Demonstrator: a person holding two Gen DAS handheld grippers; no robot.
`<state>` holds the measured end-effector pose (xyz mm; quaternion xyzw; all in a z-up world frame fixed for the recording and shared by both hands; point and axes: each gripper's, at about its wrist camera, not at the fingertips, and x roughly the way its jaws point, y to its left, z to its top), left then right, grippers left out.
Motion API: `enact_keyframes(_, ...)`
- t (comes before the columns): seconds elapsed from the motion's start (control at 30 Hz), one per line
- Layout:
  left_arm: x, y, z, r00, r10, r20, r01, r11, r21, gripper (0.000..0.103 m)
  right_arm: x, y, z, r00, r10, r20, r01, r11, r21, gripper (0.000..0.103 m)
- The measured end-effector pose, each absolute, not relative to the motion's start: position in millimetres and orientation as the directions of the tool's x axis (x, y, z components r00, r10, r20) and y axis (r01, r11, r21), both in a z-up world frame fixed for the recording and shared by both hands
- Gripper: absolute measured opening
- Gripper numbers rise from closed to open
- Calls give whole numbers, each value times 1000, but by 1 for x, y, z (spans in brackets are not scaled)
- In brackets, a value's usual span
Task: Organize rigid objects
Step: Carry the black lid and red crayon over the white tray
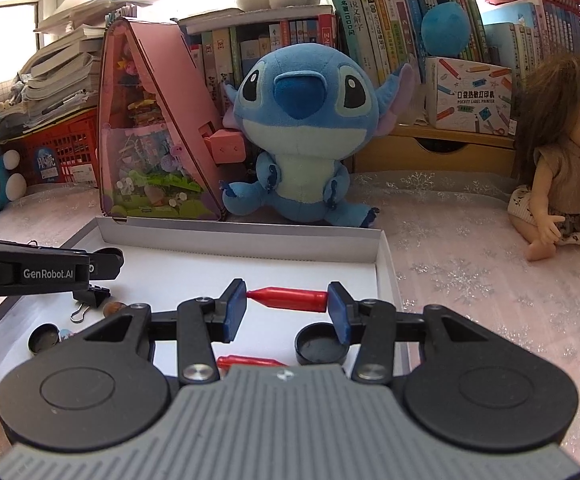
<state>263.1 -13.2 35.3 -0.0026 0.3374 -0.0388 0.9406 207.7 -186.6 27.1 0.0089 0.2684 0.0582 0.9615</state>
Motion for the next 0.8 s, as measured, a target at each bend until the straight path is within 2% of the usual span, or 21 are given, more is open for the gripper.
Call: enact_keyframes(0.8, 287, -23, 31, 735, -65, -675, 79, 997, -10, 28, 239, -174, 22, 789, 79, -610, -110, 994, -13, 53)
